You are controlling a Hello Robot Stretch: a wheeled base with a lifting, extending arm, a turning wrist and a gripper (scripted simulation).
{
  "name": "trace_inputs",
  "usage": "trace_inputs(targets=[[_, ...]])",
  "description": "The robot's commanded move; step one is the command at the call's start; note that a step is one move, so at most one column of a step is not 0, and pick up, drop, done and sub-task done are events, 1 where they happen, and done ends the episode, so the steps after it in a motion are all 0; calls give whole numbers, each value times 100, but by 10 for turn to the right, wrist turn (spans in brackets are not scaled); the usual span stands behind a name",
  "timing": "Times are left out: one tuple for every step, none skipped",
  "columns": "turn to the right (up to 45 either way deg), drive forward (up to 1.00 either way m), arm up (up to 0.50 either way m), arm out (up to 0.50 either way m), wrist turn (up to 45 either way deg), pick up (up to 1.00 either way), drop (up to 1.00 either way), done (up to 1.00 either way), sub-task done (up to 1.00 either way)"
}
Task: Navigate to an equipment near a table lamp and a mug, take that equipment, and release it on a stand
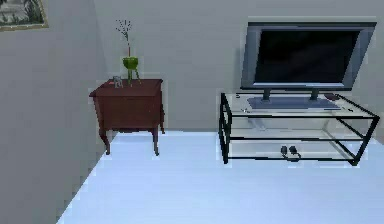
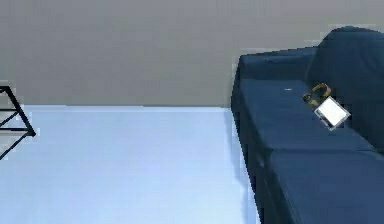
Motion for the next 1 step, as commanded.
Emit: trace_inputs(targets=[[0, 10, 0, 0, 0, 0, 0, 0, 0]])
